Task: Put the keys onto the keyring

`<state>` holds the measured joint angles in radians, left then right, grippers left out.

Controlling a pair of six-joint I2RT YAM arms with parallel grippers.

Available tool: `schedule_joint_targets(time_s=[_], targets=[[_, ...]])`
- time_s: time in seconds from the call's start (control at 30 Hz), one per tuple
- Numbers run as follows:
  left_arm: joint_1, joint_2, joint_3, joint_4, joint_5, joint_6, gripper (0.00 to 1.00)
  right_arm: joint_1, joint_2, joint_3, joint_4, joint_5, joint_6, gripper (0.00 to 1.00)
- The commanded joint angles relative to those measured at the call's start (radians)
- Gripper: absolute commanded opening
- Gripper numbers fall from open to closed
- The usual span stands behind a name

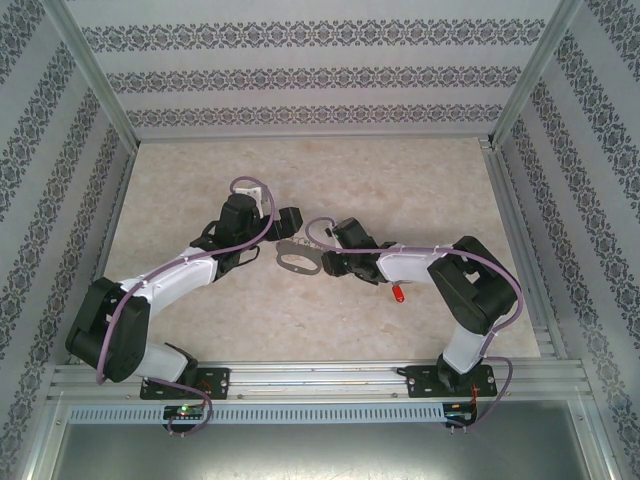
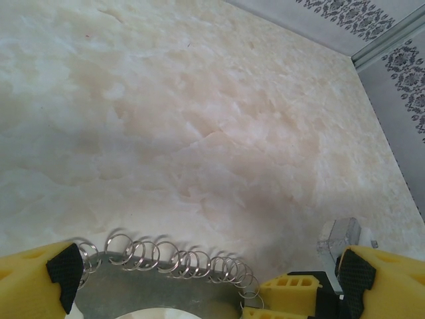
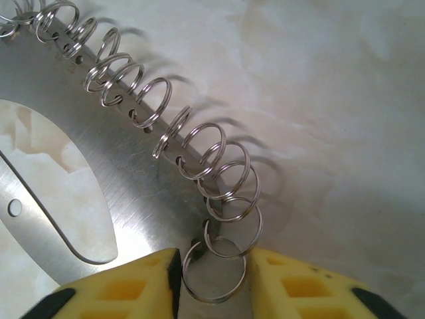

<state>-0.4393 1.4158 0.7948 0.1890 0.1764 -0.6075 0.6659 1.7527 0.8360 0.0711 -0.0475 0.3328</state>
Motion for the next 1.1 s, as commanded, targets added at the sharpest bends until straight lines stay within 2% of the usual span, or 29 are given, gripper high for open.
schedule_joint_targets(time_s=[0.0, 0.27, 0.4, 0.47, 0.73, 1.07], targets=[[-0.008, 0.011, 0.008, 0.061, 0.011, -0.001, 1.00, 0.013, -0.002, 0.015, -0.050, 0.028, -0.012, 0.26], [-0.008, 0.017, 0.005, 0.069, 0.014, -0.001, 1.00, 0.021, -0.017, 0.023, -0.053, 0.008, -0.017, 0.26], [-0.007, 0.015, 0.005, 0.067, 0.018, -0.001, 1.00, 0.021, -0.039, 0.027, -0.054, -0.030, 0.000, 0.40], [-0.008, 0.015, 0.005, 0.065, 0.016, 0.002, 1.00, 0.020, -0.059, 0.024, -0.051, -0.046, 0.009, 0.44], [-0.007, 0.009, 0.004, 0.064, 0.017, 0.004, 1.00, 0.004, -0.123, 0.014, -0.071, -0.037, 0.006, 0.48], [-0.008, -0.002, 0.005, 0.063, 0.025, 0.003, 1.00, -0.009, -0.057, 0.018, -0.059, -0.037, 0.006, 0.55]])
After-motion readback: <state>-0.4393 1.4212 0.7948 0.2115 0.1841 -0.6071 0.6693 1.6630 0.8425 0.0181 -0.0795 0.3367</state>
